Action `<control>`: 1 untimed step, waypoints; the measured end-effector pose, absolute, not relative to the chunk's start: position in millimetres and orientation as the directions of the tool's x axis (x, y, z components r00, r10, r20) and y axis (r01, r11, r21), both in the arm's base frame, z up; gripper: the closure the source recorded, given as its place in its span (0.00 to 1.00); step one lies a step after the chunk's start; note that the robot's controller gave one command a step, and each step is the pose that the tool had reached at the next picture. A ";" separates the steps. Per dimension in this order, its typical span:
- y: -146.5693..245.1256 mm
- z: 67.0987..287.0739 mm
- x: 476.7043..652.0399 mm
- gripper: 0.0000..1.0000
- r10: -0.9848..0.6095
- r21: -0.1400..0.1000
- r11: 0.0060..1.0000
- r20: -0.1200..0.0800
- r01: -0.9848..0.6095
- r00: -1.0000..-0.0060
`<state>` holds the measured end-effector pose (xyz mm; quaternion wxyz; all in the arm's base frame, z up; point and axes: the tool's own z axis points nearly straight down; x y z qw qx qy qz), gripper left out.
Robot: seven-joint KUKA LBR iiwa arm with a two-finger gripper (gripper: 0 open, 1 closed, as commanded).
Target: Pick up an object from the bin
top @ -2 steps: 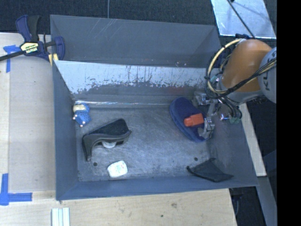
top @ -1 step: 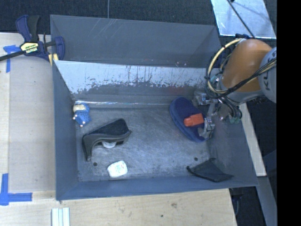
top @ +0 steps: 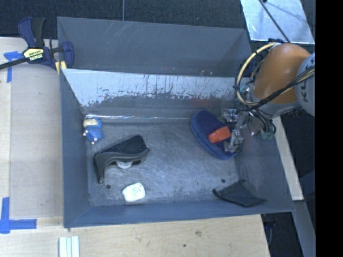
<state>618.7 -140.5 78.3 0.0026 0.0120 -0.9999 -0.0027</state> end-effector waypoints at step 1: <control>-141.5 175.4 621.4 1.00 -0.026 -0.003 1.000 -0.013 -0.026 -1.000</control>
Offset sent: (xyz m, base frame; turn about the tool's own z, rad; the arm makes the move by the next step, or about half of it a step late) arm -0.0001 0.0000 0.0909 0.0000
